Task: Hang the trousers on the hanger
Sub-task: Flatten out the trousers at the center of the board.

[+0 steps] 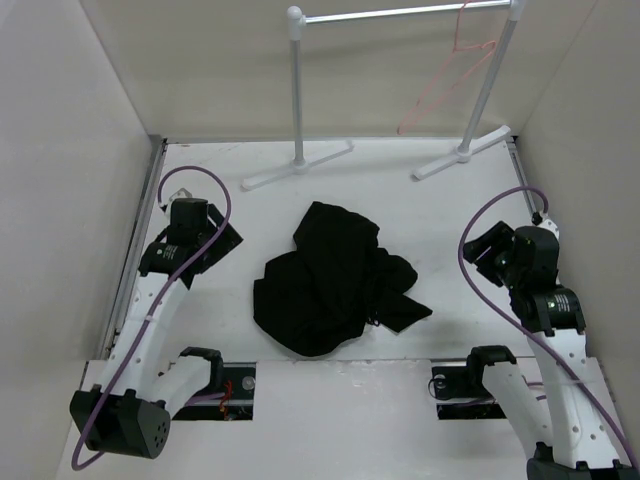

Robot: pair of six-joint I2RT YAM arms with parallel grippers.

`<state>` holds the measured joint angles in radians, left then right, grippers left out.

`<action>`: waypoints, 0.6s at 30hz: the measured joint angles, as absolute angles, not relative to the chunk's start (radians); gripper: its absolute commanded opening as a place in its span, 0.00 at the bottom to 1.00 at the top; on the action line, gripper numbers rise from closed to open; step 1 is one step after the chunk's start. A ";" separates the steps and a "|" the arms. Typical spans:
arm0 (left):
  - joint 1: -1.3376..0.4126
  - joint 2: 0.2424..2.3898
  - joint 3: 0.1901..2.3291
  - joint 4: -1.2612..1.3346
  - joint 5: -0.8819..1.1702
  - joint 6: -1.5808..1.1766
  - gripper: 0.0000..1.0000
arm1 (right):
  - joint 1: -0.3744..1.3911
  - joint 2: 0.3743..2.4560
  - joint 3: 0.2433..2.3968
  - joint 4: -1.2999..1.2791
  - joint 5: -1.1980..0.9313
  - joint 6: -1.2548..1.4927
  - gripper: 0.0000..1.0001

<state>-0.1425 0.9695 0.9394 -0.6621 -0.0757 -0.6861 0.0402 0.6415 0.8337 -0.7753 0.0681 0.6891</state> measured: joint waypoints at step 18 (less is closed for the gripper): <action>-0.319 1.090 0.960 -0.571 -0.027 -0.685 0.51 | 0.344 0.774 0.839 -0.704 -0.025 0.699 0.34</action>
<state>-0.3191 1.0901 0.9596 -0.5713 -0.0273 -0.6846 0.3435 0.7742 0.8391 -0.7040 -0.0250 0.6994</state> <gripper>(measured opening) 0.482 0.196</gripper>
